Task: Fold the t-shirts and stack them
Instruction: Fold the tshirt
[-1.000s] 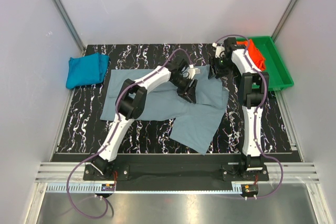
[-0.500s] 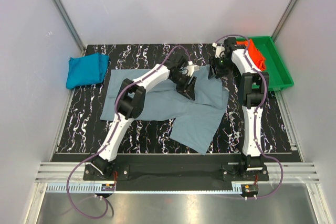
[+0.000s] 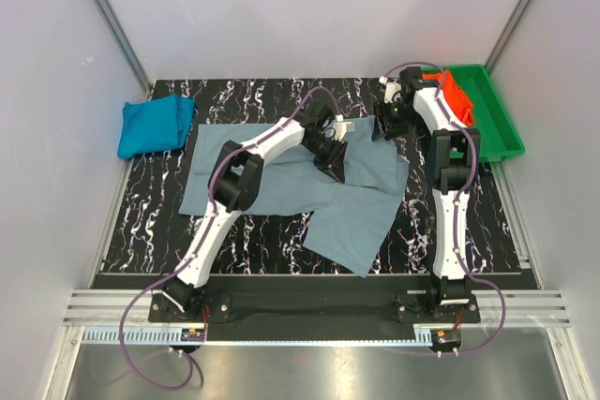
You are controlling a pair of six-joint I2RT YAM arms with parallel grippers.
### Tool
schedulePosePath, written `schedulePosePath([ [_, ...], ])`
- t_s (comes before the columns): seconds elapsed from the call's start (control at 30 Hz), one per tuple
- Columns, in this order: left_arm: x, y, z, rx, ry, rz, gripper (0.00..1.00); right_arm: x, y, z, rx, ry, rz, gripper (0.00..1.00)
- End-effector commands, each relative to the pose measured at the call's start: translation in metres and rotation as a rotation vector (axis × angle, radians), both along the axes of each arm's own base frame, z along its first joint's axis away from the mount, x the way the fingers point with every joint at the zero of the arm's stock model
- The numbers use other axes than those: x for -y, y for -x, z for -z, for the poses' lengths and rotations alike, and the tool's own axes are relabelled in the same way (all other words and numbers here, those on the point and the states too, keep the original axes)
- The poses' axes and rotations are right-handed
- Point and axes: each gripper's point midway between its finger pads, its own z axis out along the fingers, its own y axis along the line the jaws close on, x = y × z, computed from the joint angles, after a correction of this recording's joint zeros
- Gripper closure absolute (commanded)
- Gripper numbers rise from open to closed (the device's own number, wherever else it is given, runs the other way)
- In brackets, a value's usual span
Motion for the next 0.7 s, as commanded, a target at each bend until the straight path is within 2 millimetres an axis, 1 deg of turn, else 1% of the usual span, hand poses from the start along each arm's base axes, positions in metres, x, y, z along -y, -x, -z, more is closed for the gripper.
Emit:
schedulePosePath([
  [0.0,0.004,-0.008,-0.007,0.041,0.024,0.009,0.76,-0.003,-0.001,-0.01,0.03,0.014,-0.02,0.42],
  [0.1,0.004,-0.008,-0.009,0.041,0.029,0.011,0.83,-0.002,-0.001,-0.008,0.028,0.017,-0.017,0.42],
  [0.13,0.004,-0.008,-0.01,0.043,0.029,0.011,0.84,-0.002,-0.001,-0.008,0.027,0.017,-0.019,0.42],
  [0.17,0.004,-0.008,-0.011,0.046,0.03,0.012,0.87,-0.002,-0.001,-0.008,0.026,0.018,-0.02,0.42],
  [0.23,0.004,-0.008,-0.015,0.054,0.034,0.015,0.97,-0.001,0.001,-0.006,0.02,0.024,-0.018,0.43],
  [0.27,0.004,-0.007,-0.017,0.054,0.034,0.015,0.99,-0.001,0.0,-0.005,0.023,0.028,-0.021,0.43],
  [0.37,0.003,-0.005,-0.027,0.062,0.047,0.018,1.0,0.004,0.002,0.001,0.013,0.052,-0.019,0.43],
  [0.4,0.002,-0.002,-0.031,0.06,0.049,0.02,1.0,0.007,0.003,0.006,0.007,0.065,-0.015,0.43],
  [0.5,0.0,0.003,-0.037,0.046,0.058,0.023,1.0,0.007,0.0,0.008,0.009,0.071,-0.011,0.43],
  [0.53,0.0,0.006,-0.038,0.039,0.06,0.027,1.0,0.007,-0.003,0.006,0.019,0.072,-0.007,0.44],
  [0.67,-0.005,0.009,-0.042,0.026,0.062,0.022,1.0,0.008,-0.01,0.004,0.036,0.076,0.003,0.44],
])
